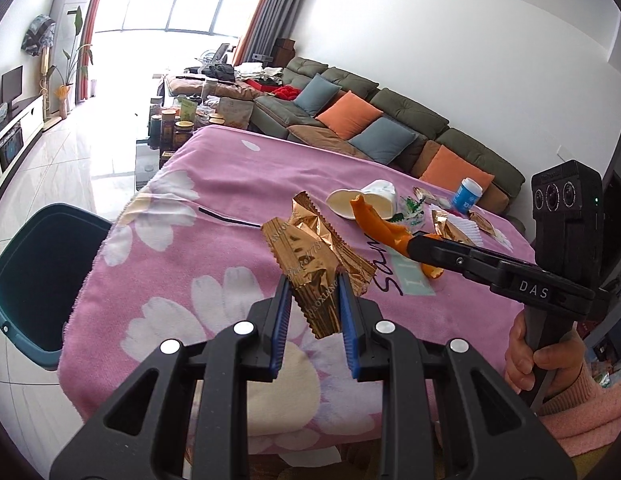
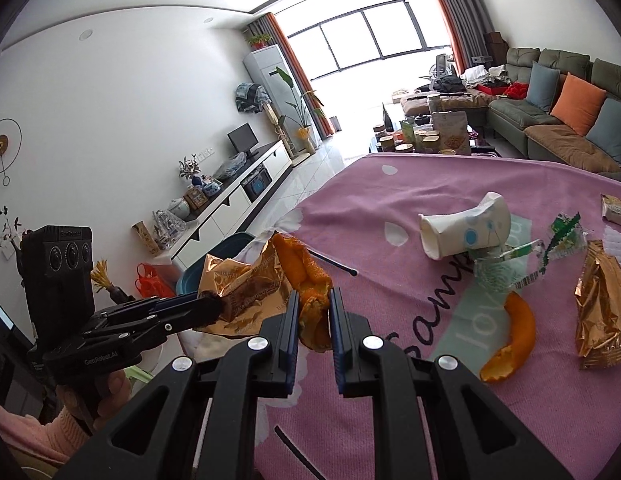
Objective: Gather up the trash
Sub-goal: 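Carry the orange peel with the right tool while the left tool carries the wrapper over the bin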
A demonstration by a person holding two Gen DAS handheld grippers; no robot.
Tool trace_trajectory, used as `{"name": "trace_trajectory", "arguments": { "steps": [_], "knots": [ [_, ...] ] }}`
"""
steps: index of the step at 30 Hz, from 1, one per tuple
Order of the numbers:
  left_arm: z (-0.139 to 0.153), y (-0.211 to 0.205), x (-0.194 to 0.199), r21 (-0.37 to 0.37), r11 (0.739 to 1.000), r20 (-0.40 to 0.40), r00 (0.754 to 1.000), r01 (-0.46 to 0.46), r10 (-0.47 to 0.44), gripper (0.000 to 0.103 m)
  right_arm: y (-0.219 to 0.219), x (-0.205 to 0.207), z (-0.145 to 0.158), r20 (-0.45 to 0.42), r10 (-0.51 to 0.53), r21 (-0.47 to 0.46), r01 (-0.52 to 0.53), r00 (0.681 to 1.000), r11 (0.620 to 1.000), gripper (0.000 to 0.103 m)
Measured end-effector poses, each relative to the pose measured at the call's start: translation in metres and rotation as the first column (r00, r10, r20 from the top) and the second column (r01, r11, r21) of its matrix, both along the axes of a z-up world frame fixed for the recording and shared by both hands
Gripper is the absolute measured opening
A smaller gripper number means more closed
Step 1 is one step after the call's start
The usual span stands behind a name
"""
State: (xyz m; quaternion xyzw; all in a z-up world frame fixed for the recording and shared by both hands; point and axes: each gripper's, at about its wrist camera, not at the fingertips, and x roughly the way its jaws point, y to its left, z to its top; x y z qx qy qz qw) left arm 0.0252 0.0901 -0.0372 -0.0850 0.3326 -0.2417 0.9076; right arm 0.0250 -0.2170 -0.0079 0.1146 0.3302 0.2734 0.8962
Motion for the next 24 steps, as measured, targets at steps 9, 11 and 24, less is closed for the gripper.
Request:
{"name": "trace_trajectory", "arguments": {
  "steps": [9, 11, 24],
  "knots": [
    [0.006, 0.035, -0.005, -0.002, 0.996, 0.006, 0.996, -0.091, 0.091, 0.024, 0.031, 0.008, 0.004, 0.014, 0.081, 0.002, -0.081, 0.997, 0.997, 0.013],
    [0.007, 0.042, -0.007, -0.001, 0.994, 0.007, 0.994, -0.112, 0.112, 0.024, 0.037, 0.011, 0.005, 0.015, 0.097, 0.003, -0.097, 0.995, 0.995, 0.013],
    [0.016, 0.085, -0.018, -0.004, 0.97, 0.02, 0.969, -0.245, 0.245, 0.024, 0.08, 0.027, 0.011, 0.029, 0.197, 0.007, -0.197, 0.98, 0.98, 0.013]
  ]
}}
